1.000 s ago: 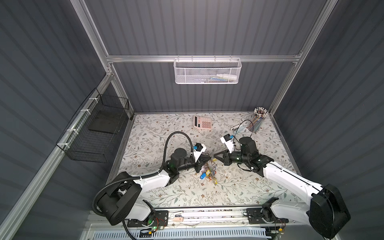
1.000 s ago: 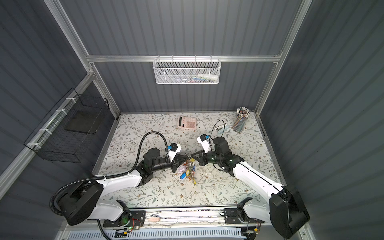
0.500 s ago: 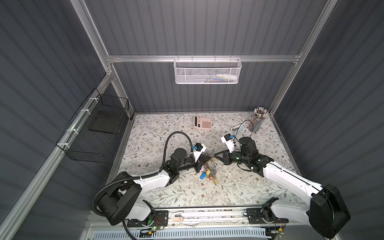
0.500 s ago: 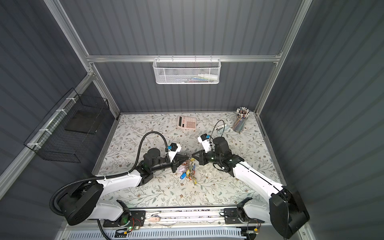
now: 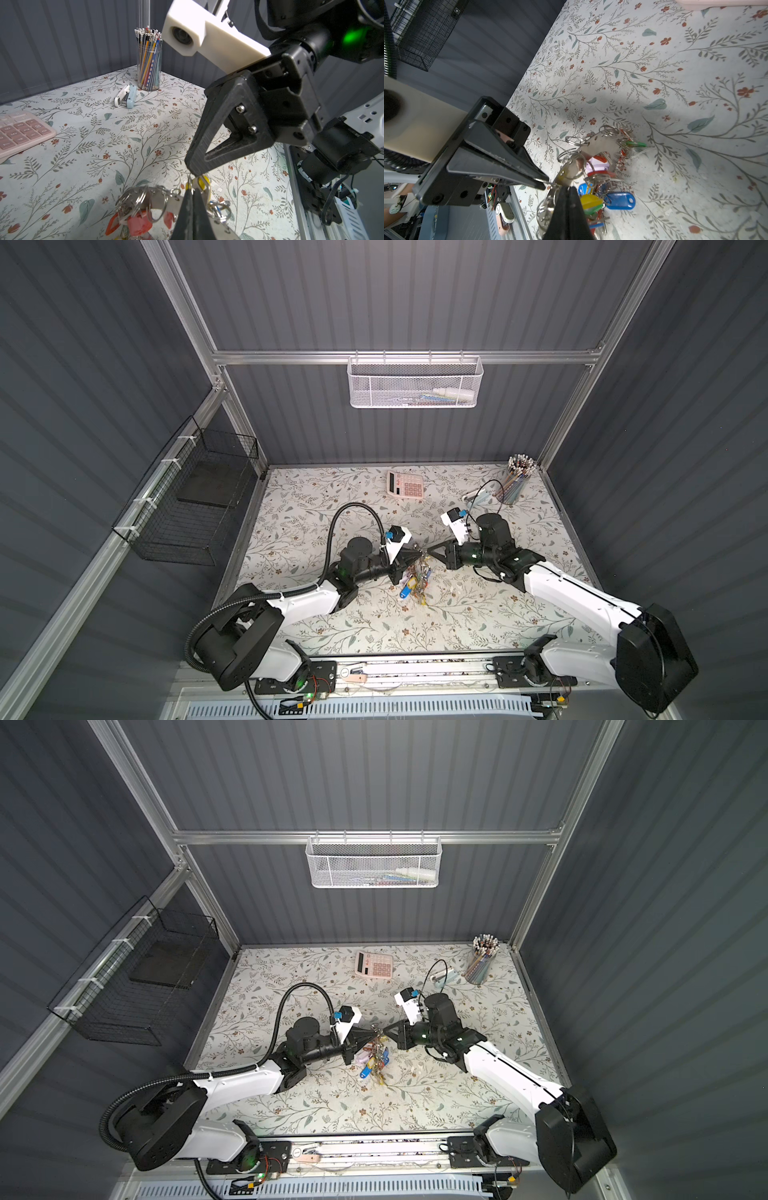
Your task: Put the keys on the keyring
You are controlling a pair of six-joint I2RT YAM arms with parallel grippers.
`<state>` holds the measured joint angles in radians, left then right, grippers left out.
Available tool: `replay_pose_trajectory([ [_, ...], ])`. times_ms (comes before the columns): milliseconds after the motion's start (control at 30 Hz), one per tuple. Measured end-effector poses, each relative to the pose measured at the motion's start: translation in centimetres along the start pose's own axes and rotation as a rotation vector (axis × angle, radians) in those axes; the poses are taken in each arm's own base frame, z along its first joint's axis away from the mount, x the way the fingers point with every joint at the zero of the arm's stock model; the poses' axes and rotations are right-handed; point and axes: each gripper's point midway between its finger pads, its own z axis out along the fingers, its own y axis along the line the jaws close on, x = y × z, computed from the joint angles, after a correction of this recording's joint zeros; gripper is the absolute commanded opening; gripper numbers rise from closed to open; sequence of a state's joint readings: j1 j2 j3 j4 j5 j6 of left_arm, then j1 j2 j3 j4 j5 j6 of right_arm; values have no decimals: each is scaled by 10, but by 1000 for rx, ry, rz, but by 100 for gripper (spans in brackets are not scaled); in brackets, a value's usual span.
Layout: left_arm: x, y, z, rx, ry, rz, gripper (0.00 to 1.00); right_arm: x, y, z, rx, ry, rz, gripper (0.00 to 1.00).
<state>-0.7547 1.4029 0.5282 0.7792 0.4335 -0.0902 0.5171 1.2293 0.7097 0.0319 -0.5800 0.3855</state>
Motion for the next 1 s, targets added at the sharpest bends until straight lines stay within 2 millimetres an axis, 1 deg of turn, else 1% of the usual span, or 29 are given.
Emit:
replay_pose_trajectory([
  [133, -3, 1, -1, -12, -22, 0, 0, -3, 3, -1, -7, -4, -5, 0],
  [300, -12, 0, -2, -15, -68, -13, 0, -9, 8, -7, -24, -24, -25, 0],
  [533, -34, -4, -4, -9, -156, -9, 0, -24, 20, -19, -93, -65, -77, 0],
  [833, -57, -6, -7, -5, -226, 21, 0, -44, 39, -37, -137, -122, -198, 0],
  [1000, -78, -8, -6, 2, -267, 42, 0, -61, 52, -44, -158, -157, -259, 0],
])
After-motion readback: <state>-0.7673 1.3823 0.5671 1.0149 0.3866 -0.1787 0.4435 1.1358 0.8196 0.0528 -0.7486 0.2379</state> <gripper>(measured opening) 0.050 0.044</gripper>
